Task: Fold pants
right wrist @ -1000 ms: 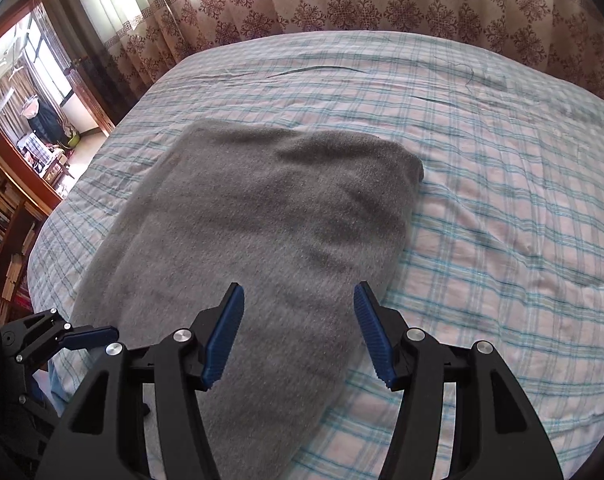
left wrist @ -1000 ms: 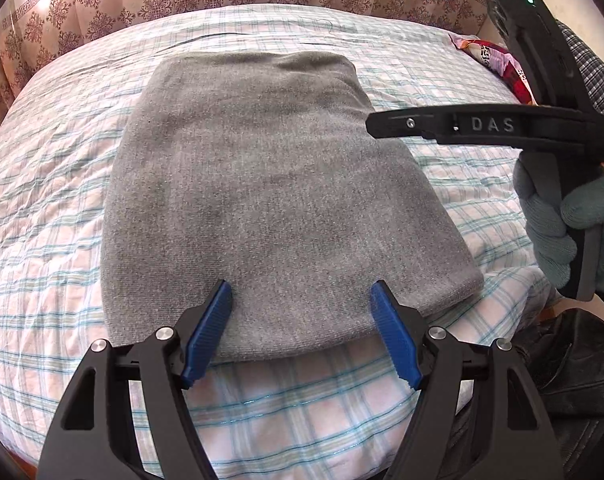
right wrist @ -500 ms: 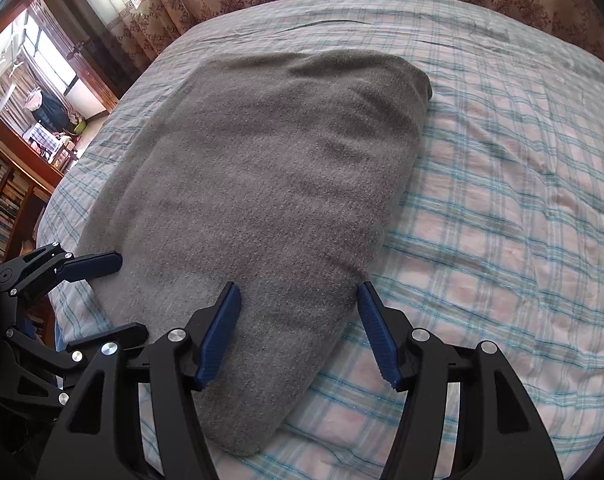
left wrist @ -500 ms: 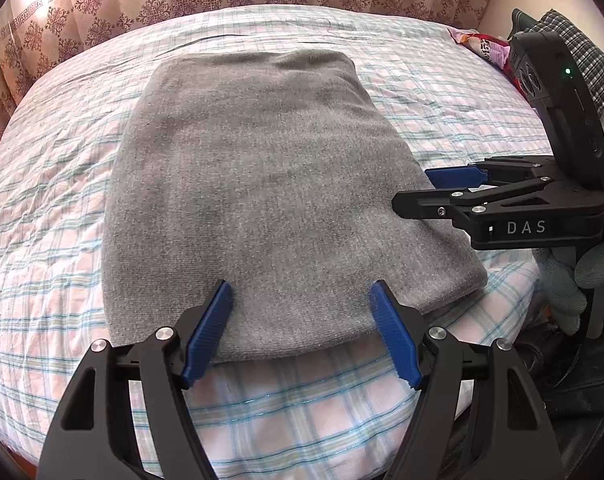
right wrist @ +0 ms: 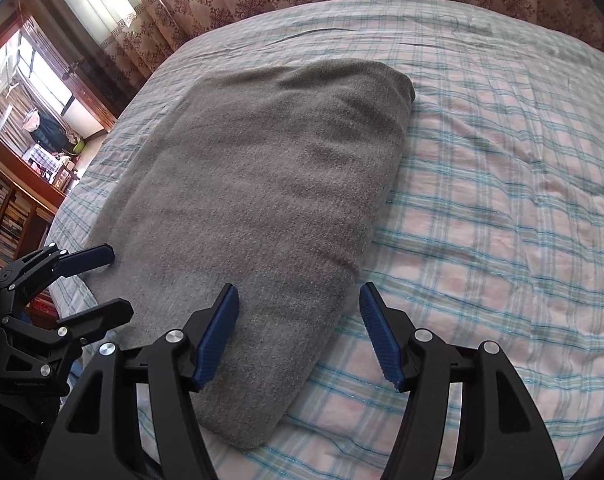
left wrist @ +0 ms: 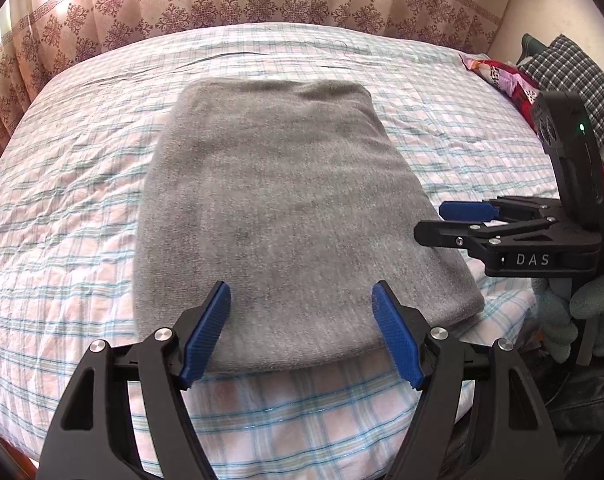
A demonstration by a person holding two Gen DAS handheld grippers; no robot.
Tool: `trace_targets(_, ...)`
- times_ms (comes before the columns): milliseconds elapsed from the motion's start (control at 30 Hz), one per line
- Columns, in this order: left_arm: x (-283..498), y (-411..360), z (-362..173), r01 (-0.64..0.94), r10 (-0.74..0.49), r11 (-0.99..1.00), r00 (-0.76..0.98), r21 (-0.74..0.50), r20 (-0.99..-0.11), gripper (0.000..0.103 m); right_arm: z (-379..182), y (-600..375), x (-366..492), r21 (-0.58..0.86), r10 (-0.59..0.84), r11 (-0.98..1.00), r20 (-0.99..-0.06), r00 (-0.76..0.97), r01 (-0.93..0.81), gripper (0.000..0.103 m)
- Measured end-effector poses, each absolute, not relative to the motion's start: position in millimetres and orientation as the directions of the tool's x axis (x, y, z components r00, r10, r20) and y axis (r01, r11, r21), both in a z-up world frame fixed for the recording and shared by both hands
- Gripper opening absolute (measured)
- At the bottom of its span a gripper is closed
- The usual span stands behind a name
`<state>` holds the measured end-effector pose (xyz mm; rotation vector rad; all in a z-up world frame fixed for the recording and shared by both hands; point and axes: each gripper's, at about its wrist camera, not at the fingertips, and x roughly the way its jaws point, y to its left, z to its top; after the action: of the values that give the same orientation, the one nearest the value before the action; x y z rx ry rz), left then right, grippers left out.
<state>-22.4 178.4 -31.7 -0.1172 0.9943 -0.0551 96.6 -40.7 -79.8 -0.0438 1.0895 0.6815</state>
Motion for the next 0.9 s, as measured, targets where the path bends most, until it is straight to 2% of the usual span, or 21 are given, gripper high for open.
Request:
trace_targets(100,-19,203,-26,-0.070,-0.087,0.986,0.562,-0.152,-0.823,0.083,-77,-44,100,0.299,0.494,0.801,-0.820,0.291,-0.518,0.063)
trace_targets(200,-11,228,-23,-0.122,-0.083,0.975,0.574,-0.185,-0.815,0.097,-75,-48,103,0.313,0.501,0.805,-0.813,0.297,-0.503,0.064)
trace_targets(300,-1,252,-26,-0.177,-0.071,0.962,0.571,-0.207,-0.818,0.098,-74,-52,106,0.323,0.502,0.812,-0.811,0.301,-0.486,0.065)
trace_targets(400,13,277,-36,-0.229,-0.096,0.937,0.558,-0.265,-0.824,0.098,-74,-57,112,0.337,0.508,0.815,-0.806,0.303,-0.471,0.072)
trace_targets(600,38,308,-62,-0.256,-0.257,0.860,0.529,-0.441,-0.809,0.098,-80,-68,121,0.374,0.520,0.821,-0.803,0.292,-0.432,0.072)
trace_targets(900,70,315,-99,-0.254,-0.362,0.818,0.472,-0.517,-0.804,0.098,-81,-71,136,0.416,0.537,0.821,-0.796,0.281,-0.390,0.072)
